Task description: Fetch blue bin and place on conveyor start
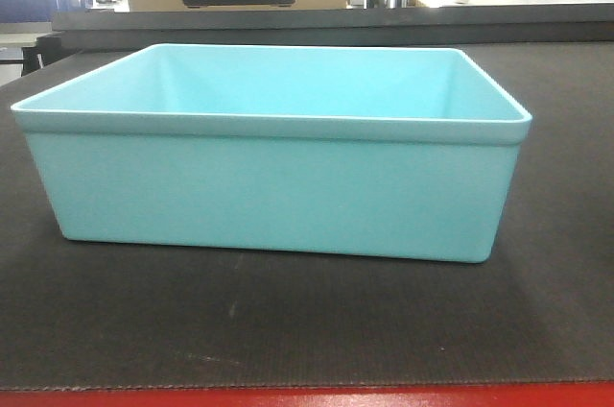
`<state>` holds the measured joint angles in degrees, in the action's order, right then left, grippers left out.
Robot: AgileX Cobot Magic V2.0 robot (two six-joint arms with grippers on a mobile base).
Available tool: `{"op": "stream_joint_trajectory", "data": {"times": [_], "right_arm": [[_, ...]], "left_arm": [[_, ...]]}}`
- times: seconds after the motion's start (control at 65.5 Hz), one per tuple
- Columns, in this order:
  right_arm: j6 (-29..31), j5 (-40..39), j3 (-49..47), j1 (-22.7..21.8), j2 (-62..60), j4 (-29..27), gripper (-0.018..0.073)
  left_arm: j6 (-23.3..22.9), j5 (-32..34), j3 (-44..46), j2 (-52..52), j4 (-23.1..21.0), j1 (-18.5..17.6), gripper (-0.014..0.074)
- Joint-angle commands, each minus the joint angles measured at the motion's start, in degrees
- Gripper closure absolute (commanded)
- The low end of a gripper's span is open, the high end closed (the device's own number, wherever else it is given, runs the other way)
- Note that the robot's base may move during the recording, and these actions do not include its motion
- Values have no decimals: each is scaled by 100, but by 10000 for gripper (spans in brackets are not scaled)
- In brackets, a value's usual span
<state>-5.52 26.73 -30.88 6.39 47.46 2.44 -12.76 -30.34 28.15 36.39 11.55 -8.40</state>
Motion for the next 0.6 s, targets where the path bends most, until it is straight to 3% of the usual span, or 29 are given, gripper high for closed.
{"op": "stream_joint_trajectory", "data": {"times": [0.0,0.306,0.581], "right_arm": [[45,-405,221,-21,-675,76,721],[45,-663,442,-21,-2895,437,721],[45,-693,442,-21,-3245,553,721]], "left_arm": [[11,182,-133,-778,-43,24,707],[11,171,-224,-2727,187,24,707],[11,138,-224,-3006,231,24,707]]}}
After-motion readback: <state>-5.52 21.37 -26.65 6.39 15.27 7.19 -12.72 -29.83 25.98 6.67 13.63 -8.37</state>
